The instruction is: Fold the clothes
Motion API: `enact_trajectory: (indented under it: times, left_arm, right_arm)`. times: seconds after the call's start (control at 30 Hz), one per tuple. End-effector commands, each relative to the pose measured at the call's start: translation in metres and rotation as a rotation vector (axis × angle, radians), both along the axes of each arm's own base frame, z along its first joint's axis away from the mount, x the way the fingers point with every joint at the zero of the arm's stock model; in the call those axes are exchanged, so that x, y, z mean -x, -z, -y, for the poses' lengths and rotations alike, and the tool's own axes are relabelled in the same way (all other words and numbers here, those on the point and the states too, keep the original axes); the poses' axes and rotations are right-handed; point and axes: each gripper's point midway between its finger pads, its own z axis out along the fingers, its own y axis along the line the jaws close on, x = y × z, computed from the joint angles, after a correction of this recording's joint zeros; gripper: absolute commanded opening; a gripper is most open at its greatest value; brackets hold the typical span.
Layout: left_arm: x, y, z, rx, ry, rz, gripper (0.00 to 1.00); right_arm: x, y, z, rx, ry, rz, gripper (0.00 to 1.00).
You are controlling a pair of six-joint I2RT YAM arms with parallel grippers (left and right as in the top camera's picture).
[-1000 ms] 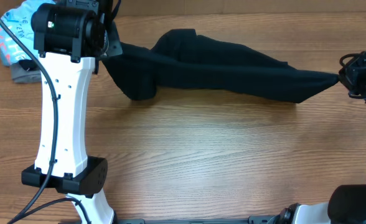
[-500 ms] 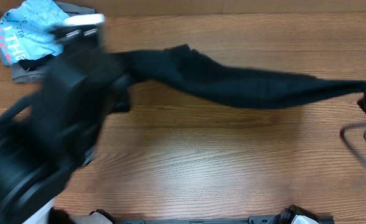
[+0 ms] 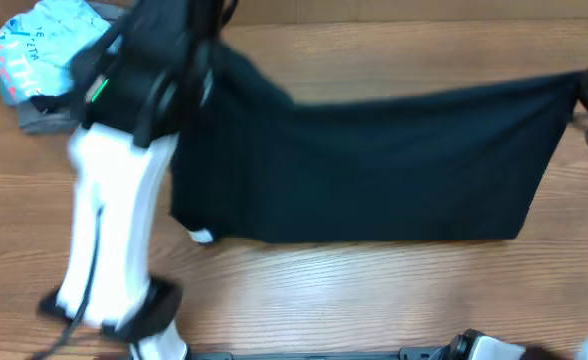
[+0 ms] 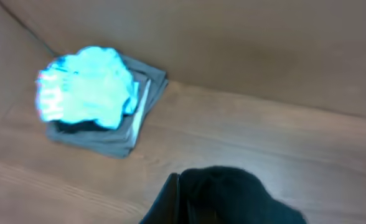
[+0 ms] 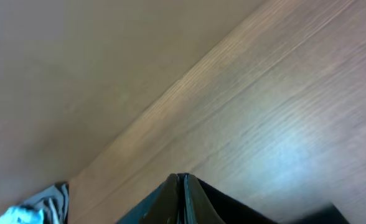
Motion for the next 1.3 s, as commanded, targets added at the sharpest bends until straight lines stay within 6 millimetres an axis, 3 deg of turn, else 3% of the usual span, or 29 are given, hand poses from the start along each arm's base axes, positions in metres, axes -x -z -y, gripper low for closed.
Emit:
enact_trajectory:
  times: [0.0,0.07,0.13,0.23,0.27,0.3,0.37,0.43,0.5,0.6,0.73,0.97,1.13,1.27]
  left_arm:
    - [-0.066,0.051,-0.017,-0.022,0.012,-0.061,0.04]
    - [-0.096,0.062,-0.022,0.009,0.010,-0.026,0.04]
    - [-0.108,0.054,-0.030,0.004,-0.001,0.028,0.04]
    - [-0.099,-0.004,-0.048,-0.042,-0.019,0.164,0.04]
    - [-0.073,-0.063,-0.057,-0.077,-0.017,0.287,0.04]
    - [-0.059,-0.087,-0.060,-0.083,-0.012,0.337,0.04]
    - [-0.011,-0.147,-0.066,-0.078,-0.006,0.478,0.04]
    - [0.027,-0.181,-0.071,-0.058,-0.002,0.561,0.04]
    - [0.063,-0.194,-0.076,-0.049,0.008,0.577,0.04]
    - [0.094,-0.169,-0.084,-0.016,-0.024,0.466,0.04]
    - [0.103,-0.097,-0.111,0.055,-0.206,0.206,0.04]
    - [0.056,0.005,-0.100,0.123,-0.174,-0.152,0.04]
    - [0.055,0.060,-0.104,0.100,-0.213,-0.341,0.04]
    - [0.061,0.080,-0.098,0.130,-0.210,-0.412,0.04]
  right_arm:
    - [-0.034,0.020,0.011,-0.052,0.014,-0.005,0.04]
    - [-0.058,0.024,0.011,-0.075,-0.002,0.029,0.04]
    - [-0.073,0.014,0.009,-0.067,-0.037,0.099,0.04]
    - [-0.072,-0.030,0.019,-0.034,-0.023,0.204,0.04]
    - [-0.056,-0.075,0.030,-0.010,-0.008,0.279,0.04]
    - [-0.044,-0.097,0.036,0.004,0.007,0.310,0.04]
    - [-0.013,-0.139,0.048,0.064,0.046,0.361,0.04]
    - [0.014,-0.159,0.056,0.107,0.087,0.371,0.04]
    - [0.037,-0.164,0.059,0.134,0.119,0.342,0.04]
    - [0.052,-0.141,0.057,0.115,0.122,0.238,0.04]
    - [0.056,-0.085,0.052,0.042,0.095,0.040,0.04]
    - [0.056,0.001,0.052,-0.105,0.075,-0.185,0.04]
    - [0.064,0.039,0.045,-0.142,0.039,-0.277,0.04]
    - [0.076,0.055,0.036,-0.166,0.026,-0.319,0.04]
